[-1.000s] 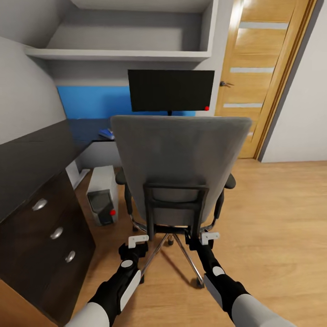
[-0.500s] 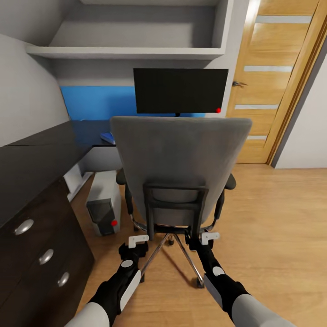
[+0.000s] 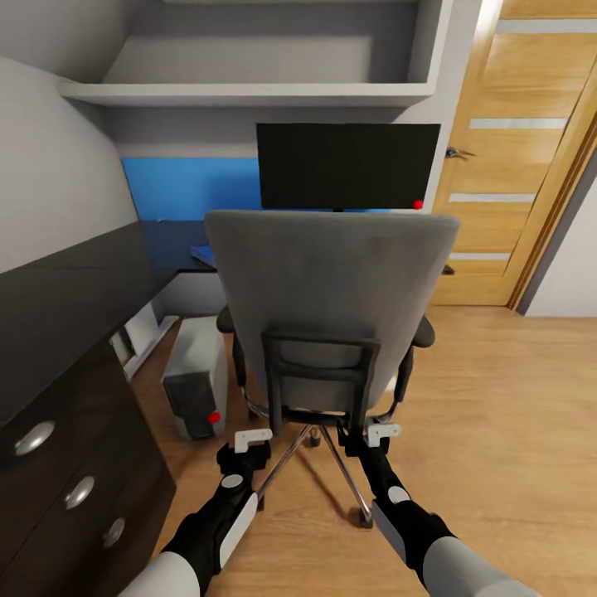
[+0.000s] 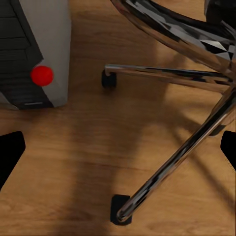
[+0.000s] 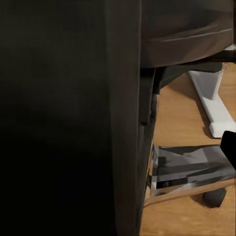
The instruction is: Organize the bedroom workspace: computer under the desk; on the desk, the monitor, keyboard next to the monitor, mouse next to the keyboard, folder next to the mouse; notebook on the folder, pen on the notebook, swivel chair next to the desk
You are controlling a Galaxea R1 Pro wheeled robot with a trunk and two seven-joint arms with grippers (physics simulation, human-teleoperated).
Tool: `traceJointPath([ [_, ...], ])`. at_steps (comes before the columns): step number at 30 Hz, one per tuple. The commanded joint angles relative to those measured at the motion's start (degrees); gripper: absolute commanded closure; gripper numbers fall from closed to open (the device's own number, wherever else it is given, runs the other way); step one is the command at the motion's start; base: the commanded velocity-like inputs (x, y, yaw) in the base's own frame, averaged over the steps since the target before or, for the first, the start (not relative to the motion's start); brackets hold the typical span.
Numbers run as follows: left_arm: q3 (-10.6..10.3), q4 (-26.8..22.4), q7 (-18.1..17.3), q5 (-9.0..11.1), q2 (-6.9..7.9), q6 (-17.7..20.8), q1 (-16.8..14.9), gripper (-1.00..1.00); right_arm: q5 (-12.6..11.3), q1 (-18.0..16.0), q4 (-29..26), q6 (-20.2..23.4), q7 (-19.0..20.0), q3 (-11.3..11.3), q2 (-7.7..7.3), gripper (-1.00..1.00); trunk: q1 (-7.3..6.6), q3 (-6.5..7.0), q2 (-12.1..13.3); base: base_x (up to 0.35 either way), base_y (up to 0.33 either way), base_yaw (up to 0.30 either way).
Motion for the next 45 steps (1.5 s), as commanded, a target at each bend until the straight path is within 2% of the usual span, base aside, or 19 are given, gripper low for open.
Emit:
traceJointPath([
  [1,-0.2,-0.1,0.4,0.3,0.0,0.2,-0.1,-1.0,-0.5,-0.1,0.0,-0.2,-0.3,0.5,-0.03,-1.0,0.02,-0.05,0.0,0.304,0.0,0.001],
  [28,-0.2,-0.1,0.2,0.3,0.0,0.2,0.0,-1.0,-0.5,-0.1,0.0,0.0,-0.3,0.5,-0.03,-1.0,0.02,-0.05,0.0,0.314,0.0,0.039],
  [40,-0.2,-0.1,0.2,0.3,0.0,0.2,0.0,-1.0,-0.5,-0.1,0.0,0.0,-0.3,0.5,-0.03,-1.0,0.02,-0.05,0.0,0.034,0.0,0.0],
  [45,-0.2,-0.1,0.2,0.3,0.0,0.2,0.0,-1.0,-0.5,-0.1,0.0,-0.1,-0.3,0.5,-0.03,-1.0,0.02,-0.05,0.0,-0.277,0.0,0.0],
])
